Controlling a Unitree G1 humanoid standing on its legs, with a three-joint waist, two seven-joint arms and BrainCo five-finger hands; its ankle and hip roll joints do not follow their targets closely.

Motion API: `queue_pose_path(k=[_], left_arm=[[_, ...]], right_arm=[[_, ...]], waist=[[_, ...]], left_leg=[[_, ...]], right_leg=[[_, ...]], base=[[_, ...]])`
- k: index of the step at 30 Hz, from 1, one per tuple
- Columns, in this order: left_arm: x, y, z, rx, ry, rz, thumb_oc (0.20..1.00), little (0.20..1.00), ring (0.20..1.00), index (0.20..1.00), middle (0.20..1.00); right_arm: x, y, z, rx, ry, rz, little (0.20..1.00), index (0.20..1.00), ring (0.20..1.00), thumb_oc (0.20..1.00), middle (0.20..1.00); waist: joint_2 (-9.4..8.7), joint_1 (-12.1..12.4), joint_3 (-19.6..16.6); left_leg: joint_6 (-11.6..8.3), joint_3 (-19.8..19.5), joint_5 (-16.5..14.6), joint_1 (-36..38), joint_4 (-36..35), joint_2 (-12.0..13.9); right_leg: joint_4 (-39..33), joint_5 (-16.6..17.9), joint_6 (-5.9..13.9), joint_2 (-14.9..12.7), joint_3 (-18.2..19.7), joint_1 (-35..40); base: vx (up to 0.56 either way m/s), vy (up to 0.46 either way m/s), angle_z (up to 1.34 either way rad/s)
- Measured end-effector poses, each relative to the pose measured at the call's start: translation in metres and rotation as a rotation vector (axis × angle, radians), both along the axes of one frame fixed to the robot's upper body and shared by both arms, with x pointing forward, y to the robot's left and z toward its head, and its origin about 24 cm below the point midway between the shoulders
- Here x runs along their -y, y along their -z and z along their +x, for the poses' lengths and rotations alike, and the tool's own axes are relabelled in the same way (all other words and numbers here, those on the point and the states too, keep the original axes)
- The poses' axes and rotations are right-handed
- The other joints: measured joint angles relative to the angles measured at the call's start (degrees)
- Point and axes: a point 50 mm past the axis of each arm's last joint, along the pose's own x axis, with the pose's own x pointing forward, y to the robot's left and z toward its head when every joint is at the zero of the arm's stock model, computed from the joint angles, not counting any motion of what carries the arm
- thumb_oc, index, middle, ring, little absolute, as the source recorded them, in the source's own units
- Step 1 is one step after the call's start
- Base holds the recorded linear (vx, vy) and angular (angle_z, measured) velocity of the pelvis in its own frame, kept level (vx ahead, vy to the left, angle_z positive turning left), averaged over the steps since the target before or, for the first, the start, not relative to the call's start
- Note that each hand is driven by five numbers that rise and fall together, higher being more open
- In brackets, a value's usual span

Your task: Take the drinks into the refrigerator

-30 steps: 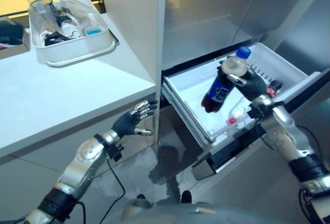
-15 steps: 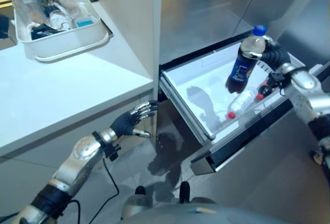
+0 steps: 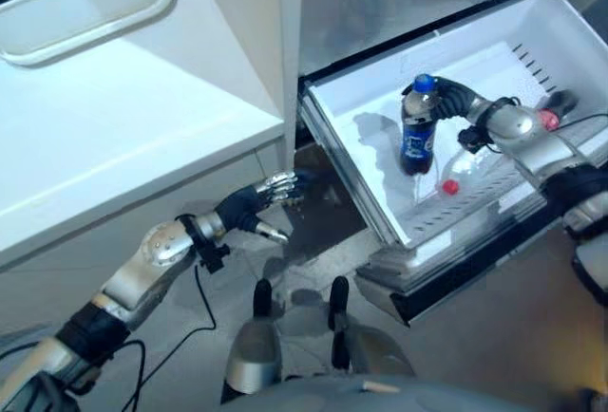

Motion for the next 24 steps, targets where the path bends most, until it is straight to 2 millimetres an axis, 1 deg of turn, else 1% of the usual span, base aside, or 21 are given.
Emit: queue_pose_path(k=[2,4,9,12,16,19,24], left_arm=[[0.003,-0.007,0.004,0.029,0.007,0.001,1.0,1.0,1.0,1.0,1.0],[0.004,-0.009,0.005,0.042,0.007,-0.001,1.0,1.0,1.0,1.0,1.0],[0.003,-0.016,0.007,0.077,0.013,0.031,1.0,1.0,1.0,1.0,1.0],[0.003,-0.017,0.007,0.087,0.007,0.034,1.0,1.0,1.0,1.0,1.0],[0.003,-0.018,0.007,0.093,-0.002,0.03,1.0,1.0,1.0,1.0,1.0],[0.004,-0.018,0.007,0.096,-0.003,0.026,1.0,1.0,1.0,1.0,1.0],[0.005,-0.018,0.006,0.12,-0.001,0.056,1.0,1.0,1.0,1.0,1.0]], right_arm=[[-0.007,-0.002,0.001,0.006,-0.025,-0.021,0.2,0.2,0.2,0.2,0.2],[-0.014,0.0,0.002,0.005,-0.045,-0.028,0.2,0.2,0.2,0.2,0.2],[-0.028,0.004,0.004,0.001,-0.089,-0.067,0.2,0.2,0.2,0.2,0.2],[-0.031,0.013,0.003,-0.034,-0.107,-0.127,0.2,0.2,0.2,0.2,0.2],[-0.032,0.017,0.003,-0.055,-0.117,-0.17,0.2,0.2,0.2,0.2,0.2],[-0.033,0.019,0.003,-0.069,-0.123,-0.183,0.2,0.2,0.2,0.2,0.2],[-0.042,0.031,0.002,-0.107,-0.162,-0.298,0.2,0.2,0.2,0.2,0.2]], waist=[[-0.02,0.1,0.4],[0.01,-0.1,0.5],[0.06,0.3,3.4],[0.4,0.4,4.2],[0.97,0.4,5.0],[0.99,0.3,5.0],[1.07,0.4,5.0]], left_leg=[[0.0,-0.3,0.0,-0.1,0.0,0.0],[0.0,-0.7,0.0,-0.5,0.0,0.1],[-0.14,-1.3,0.2,-1.5,0.0,0.1],[-0.23,-2.4,0.9,-2.9,0.0,0.1],[-0.22,-2.8,1.1,-3.0,0.0,0.1],[-0.28,-2.8,1.1,-3.0,0.0,0.1],[-0.3,-2.9,1.2,-3.1,0.0,0.2]], right_leg=[[0.0,0.0,0.0,0.0,-0.1,0.0],[0.1,0.0,0.0,0.0,-0.2,-0.3],[0.8,0.0,0.02,-0.1,-0.4,-1.4],[1.5,0.0,0.02,-0.1,-1.2,-2.7],[1.7,0.0,0.02,-0.2,-1.7,-2.7],[1.7,0.0,0.02,-0.1,-1.7,-2.7],[1.7,0.0,0.01,-0.1,-1.8,-2.7]], base=[[-0.04,-0.017,0.07],[-0.04,-0.013,0.09],[-0.03,-0.008,0.04],[-0.03,-0.011,0.15],[-0.03,-0.011,0.06],[-0.01,-0.006,0.0],[-0.02,-0.004,0.0]])
